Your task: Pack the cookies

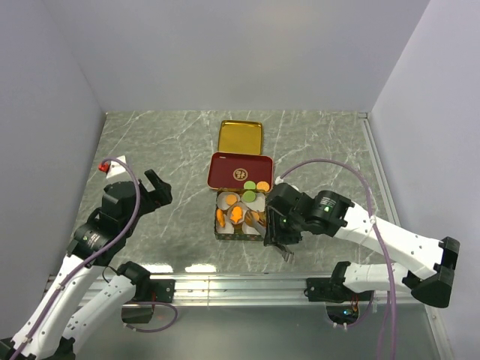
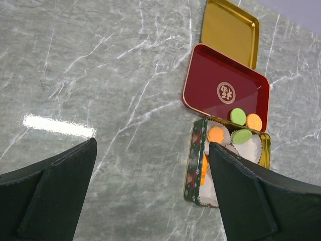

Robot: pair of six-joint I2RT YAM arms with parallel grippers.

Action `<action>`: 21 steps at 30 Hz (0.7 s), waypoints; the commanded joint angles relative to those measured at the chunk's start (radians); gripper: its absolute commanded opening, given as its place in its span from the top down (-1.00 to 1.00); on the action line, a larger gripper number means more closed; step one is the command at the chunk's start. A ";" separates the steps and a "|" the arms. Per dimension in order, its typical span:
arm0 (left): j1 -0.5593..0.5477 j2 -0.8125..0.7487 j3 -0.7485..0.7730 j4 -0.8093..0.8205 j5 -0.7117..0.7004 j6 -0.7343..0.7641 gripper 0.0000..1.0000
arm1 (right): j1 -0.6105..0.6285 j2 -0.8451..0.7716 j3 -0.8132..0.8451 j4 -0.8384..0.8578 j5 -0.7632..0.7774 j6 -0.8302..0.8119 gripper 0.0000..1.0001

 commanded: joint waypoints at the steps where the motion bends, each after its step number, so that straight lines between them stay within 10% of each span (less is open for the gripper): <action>1: -0.005 -0.014 0.003 0.018 -0.023 -0.011 -0.99 | 0.010 0.016 -0.011 0.045 0.013 0.020 0.21; 21: -0.010 -0.018 0.004 0.012 -0.030 -0.017 -0.99 | 0.010 0.033 -0.096 0.080 0.024 0.042 -0.04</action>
